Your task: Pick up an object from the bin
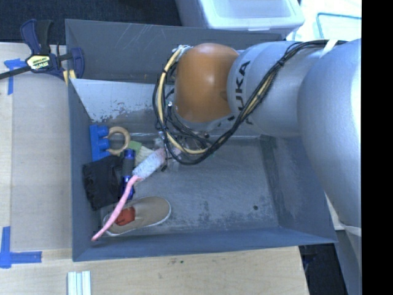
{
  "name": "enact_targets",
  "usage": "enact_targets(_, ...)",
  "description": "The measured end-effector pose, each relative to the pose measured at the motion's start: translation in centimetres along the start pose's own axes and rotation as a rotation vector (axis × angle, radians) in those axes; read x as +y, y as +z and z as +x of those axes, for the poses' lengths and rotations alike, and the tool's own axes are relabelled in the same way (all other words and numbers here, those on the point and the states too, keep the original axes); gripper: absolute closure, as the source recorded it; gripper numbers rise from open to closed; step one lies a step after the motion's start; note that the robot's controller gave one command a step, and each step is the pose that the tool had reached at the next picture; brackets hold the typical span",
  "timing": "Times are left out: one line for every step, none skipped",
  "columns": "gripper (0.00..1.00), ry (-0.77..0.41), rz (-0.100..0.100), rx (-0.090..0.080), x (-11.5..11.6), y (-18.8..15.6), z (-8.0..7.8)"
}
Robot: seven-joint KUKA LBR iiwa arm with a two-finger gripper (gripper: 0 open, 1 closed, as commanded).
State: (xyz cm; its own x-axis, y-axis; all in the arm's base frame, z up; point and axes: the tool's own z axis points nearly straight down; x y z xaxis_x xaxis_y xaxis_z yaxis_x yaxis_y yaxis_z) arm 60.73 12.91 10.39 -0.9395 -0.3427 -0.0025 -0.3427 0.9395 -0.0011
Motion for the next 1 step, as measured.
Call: enact_targets(1.00,0.001,0.001,-0.009,0.01,-4.44,-0.28)
